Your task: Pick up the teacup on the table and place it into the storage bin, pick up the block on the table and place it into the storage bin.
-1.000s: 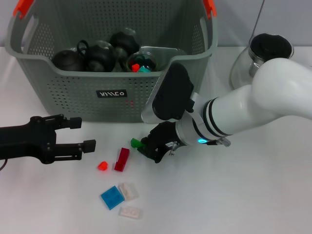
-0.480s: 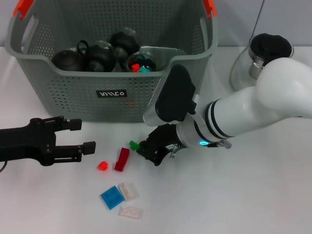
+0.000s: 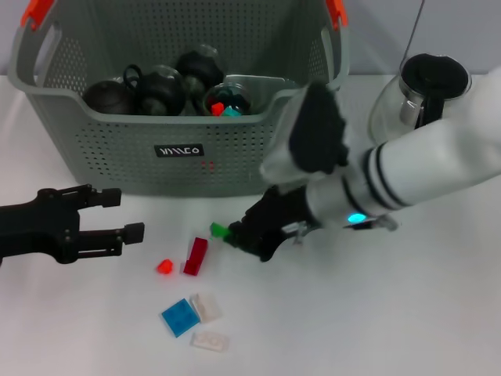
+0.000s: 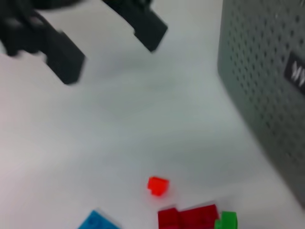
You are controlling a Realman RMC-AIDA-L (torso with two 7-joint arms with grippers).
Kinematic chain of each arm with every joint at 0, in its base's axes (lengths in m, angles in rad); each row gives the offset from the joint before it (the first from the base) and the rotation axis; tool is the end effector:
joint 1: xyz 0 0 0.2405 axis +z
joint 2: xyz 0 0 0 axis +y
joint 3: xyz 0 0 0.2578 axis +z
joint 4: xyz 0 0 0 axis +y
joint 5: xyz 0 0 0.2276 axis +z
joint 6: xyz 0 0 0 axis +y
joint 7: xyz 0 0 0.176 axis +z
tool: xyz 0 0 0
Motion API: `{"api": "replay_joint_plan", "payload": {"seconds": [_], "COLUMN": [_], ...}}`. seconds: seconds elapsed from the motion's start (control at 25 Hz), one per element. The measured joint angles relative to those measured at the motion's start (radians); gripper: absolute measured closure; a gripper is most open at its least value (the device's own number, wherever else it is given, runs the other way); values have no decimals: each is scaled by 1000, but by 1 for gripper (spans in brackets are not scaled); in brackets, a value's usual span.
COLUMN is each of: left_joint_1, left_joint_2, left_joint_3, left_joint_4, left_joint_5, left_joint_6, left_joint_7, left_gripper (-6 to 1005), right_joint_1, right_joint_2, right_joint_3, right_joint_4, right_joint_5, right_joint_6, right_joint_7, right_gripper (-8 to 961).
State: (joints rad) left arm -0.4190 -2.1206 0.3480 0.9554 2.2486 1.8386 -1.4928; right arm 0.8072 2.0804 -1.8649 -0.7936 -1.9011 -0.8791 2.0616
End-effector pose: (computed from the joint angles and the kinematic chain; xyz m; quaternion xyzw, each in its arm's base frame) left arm -0.3046 0.3039 0.0366 -0.9203 -0.2789 -0.2221 0.1608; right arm 0.1370 0.3820 -0.1775 -0.9883 0.1249 -0.0270 0.0839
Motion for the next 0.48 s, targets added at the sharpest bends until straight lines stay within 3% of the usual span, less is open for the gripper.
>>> {"api": "replay_joint_plan", "payload": {"seconds": [0.28,0.48], "left_joint_1": [7,7], "left_joint_2": [8,8], "left_joint_3": [-63,-72], "left_joint_4": [7,6], "left_joint_5": [4,-2], "left_joint_6": [1,1], "left_joint_7": [-2,-2], "left_gripper": [157,157], "right_joint_1": [-121,-108], "right_joint_2": [-2,14], "right_joint_3": [313,589], "right_joint_4": [-296,-506], "right_joint_5": [-116,-81], "right_joint_6": [-380,-691], "right_joint_7": [-3,20], "right_gripper": [835,838]}}
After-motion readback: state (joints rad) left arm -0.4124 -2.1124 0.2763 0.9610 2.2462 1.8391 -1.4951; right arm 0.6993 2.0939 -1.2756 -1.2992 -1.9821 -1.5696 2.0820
